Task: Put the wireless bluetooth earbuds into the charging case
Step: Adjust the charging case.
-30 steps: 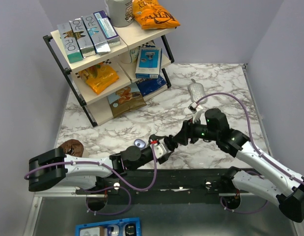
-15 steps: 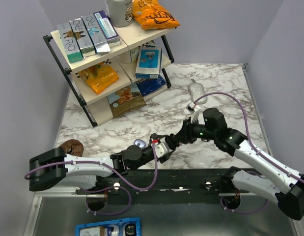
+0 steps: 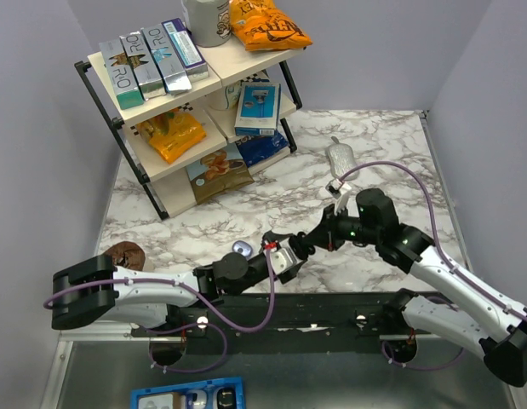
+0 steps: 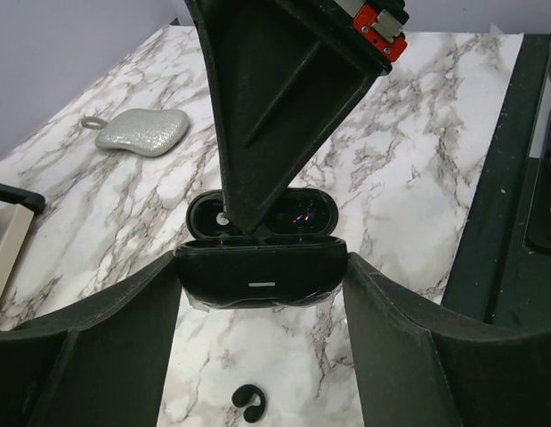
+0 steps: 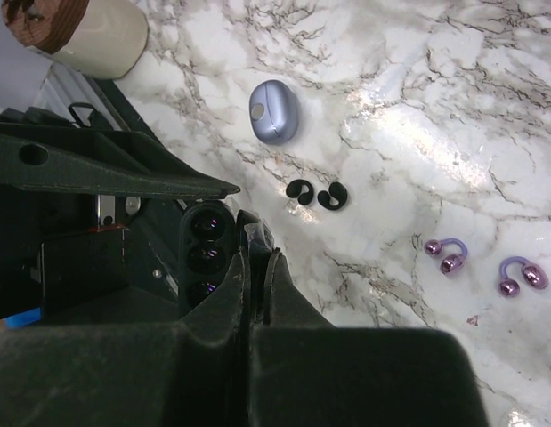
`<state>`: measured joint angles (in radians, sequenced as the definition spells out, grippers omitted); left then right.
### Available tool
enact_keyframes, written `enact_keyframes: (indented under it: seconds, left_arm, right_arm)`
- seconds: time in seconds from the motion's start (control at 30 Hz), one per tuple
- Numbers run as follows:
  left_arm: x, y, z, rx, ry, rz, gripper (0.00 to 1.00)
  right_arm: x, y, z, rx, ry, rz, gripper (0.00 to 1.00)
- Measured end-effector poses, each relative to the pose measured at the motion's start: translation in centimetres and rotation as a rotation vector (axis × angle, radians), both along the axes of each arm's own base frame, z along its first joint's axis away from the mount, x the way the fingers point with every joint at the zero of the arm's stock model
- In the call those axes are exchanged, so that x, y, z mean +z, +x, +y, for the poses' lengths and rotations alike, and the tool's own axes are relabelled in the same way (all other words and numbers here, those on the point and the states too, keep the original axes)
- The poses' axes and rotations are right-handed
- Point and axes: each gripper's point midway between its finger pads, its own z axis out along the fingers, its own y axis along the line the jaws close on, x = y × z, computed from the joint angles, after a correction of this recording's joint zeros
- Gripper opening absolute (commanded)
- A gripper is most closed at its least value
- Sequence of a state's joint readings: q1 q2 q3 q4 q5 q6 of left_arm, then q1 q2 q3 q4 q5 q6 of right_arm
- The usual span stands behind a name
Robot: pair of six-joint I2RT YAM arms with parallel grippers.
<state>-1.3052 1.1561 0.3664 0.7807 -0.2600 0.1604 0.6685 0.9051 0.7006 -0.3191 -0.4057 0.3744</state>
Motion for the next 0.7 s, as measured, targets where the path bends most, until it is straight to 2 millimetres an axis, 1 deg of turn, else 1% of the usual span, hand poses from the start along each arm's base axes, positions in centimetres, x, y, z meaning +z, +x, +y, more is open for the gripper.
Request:
enact_keyframes:
  seconds: [0.07,0.1,0.13,0.17,0.33,0.43,0.5,0.57,0.63,0.67,0.7]
  left_arm:
    - [0.2,-0.1,-0.1,-0.004,-0.007,-0.003,0.82]
    - [0.2,-0.2,-0.1,-0.002,-0.007,0.0,0.85]
    - [0.2,-0.1,0.0,0.004,-0.006,0.003,0.86]
    - [0.2,0.1,0.3,0.019,0.0,0.003,0.99]
    - [0.6,0.8,1.6,0.076,-0.002,0.025,0.99]
    - [0.7,0.7,2.3,0.091,-0.008,0.056,0.99]
    - [0.8,0.6,2.7,0.092,-0.002,0.103,0.99]
    - [1.7,0.2,2.6,0.028,-0.023,0.157,0.99]
    - [3.4,0.8,3.4,-0.031,-0.095,0.225,0.99]
    - [4.1,0.8,3.7,-0.059,-0.131,0.252,0.99]
    - [5.0,1.4,4.3,-0.075,-0.169,0.276,0.99]
  right_arm:
    - [0.4,-0.2,-0.2,0.004,-0.002,-0.01,0.01]
    - [0.8,-0.2,-0.2,0.009,-0.002,-0.022,0.01]
    - [1.3,-0.2,-0.4,0.013,-0.003,-0.039,0.01]
    - [1.9,-0.3,-0.5,0.018,-0.002,-0.058,0.01]
    - [5.4,-0.7,-1.0,0.035,0.026,-0.146,0.01]
    - [6.5,-0.9,-1.3,0.044,0.03,-0.19,0.01]
    - [6.7,-0.9,-1.6,0.048,0.022,-0.221,0.01]
    - [6.7,-0.7,-2.0,0.04,-0.001,-0.265,0.01]
    - [6.6,-0.8,-2.3,0.038,-0.02,-0.33,0.01]
    - [6.4,-1.1,-2.5,0.049,-0.031,-0.358,0.01]
    - [6.3,-1.5,-2.6,0.06,-0.042,-0.385,0.01]
